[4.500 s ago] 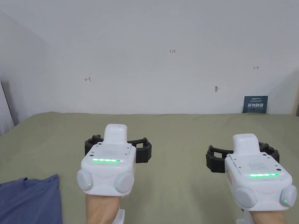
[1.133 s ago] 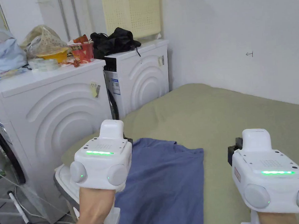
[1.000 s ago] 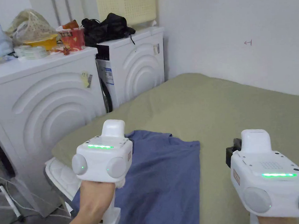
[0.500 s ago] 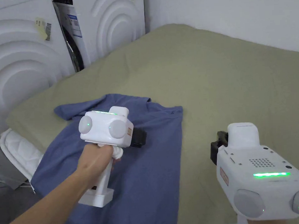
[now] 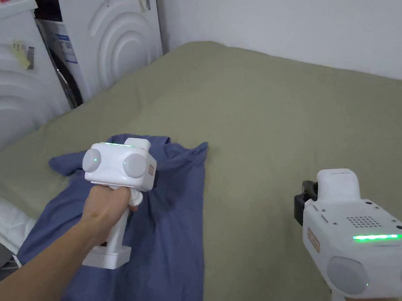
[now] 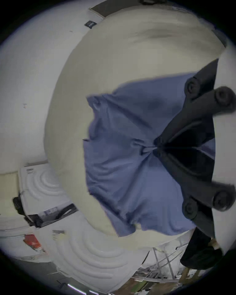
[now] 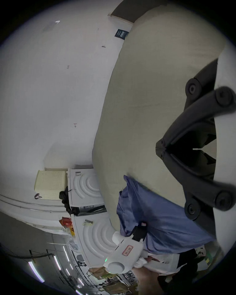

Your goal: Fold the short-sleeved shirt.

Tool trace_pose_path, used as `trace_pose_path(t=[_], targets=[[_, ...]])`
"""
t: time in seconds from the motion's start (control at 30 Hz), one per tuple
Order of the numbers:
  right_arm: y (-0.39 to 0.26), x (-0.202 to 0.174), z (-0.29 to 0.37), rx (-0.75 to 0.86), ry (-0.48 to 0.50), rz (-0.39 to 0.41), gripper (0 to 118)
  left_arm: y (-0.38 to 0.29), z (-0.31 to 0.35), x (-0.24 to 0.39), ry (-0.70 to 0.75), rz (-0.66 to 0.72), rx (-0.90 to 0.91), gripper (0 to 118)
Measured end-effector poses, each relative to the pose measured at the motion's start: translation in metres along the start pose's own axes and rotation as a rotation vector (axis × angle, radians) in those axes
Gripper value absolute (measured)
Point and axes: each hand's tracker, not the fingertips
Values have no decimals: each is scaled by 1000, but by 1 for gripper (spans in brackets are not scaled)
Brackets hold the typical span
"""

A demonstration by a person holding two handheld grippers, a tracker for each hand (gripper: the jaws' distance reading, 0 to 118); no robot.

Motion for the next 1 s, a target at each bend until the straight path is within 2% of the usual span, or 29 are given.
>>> trace_pose_path(t=[0.1, 0.17, 0.27, 0.47, 0.57, 0.73, 0.8, 0.9, 1.0], targets=[[1, 34, 32, 19, -73, -24, 0, 12, 53, 34, -117, 4, 68, 0], [5, 54, 59, 47, -127, -27, 0, 19, 86, 66, -124, -71, 128, 0], [6, 89, 102, 83, -204, -36, 0, 26, 130, 121, -222, -133, 188, 0], [-12, 162, 178, 87, -378, -68, 0, 33, 205, 256, -455, -265, 290, 0], [-22, 193, 203, 87, -459, -84, 0, 32, 222, 319, -551, -319, 306, 0], [-40, 243, 223, 67, -573, -133, 0, 19, 214, 418, -654, -358, 249, 0], [-48, 258, 228, 55, -589, -144, 0, 8, 199, 444, -706, -372, 185, 0], [-64, 279, 226, 25, -623, -155, 0, -16, 167, 475, -691, -454, 128, 0], [-79, 295, 216, -16, -640, -181, 0, -24, 104, 508, -670, -469, 14, 0]])
